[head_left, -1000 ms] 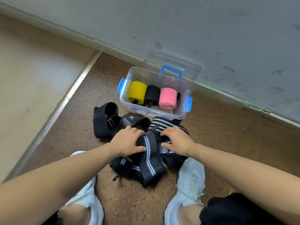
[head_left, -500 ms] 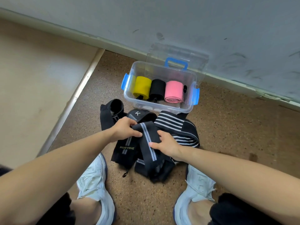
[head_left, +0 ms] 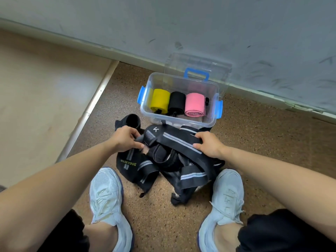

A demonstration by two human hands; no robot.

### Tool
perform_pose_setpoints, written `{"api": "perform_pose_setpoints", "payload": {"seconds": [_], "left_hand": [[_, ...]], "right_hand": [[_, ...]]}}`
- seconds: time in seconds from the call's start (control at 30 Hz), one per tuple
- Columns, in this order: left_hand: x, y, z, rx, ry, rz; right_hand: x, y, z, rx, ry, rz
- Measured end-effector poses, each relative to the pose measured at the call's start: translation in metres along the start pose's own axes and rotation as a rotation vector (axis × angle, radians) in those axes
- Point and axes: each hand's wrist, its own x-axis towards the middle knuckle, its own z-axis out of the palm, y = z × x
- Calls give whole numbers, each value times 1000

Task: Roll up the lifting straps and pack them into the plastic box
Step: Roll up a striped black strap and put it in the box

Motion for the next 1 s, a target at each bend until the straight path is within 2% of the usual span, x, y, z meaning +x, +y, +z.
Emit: {"api": "perform_pose_setpoints", "payload": {"seconds": [0.1, 0.2, 0.27, 0.33, 0.4, 0.43, 0.47, 0.5, 0.6, 0.73, 0.83, 0.9, 0.97, 1.0], "left_hand": [[1, -20, -14, -53, 33, -46], [0, -19, -13, -99, 66, -4], [2, -7, -9, -81, 125, 64], [5, 4, -8, -114, 176, 114], [8, 13, -12, -177, 177, 127], [8, 18, -15, -215, 150, 125], [6, 23, -19, -280, 113, 131], [3, 31, -23, -380, 75, 143], [-5, 47, -36, -674, 58, 135], [-12, 61, -57, -921, 108, 113], [-18, 66, -69, -991, 157, 117], [-20, 66, -74, -997, 249, 80], [-18, 59, -77, -985, 315, 45], [-17, 55, -79, -977, 317, 33]], "right_hand": [[-1, 18, -15, -218, -125, 90], [-1, 19, -16, -280, -152, 107], [-2, 14, -14, -294, -127, 99], [-7, 4, -12, -458, -94, 53], [-12, -8, -7, -665, 18, -76], [-13, -15, -3, -653, 68, -141], [-14, -23, 2, -544, 86, -178], [-15, -32, 8, -333, 68, -196], [-15, -61, 29, 273, -131, -225], [-19, -95, 47, 678, -308, -196], [-16, -105, 53, 715, -310, -146], [-16, -106, 57, 698, -351, -158], [-19, -103, 60, 557, -411, -231], [-19, -99, 61, 392, -398, -299]]}}
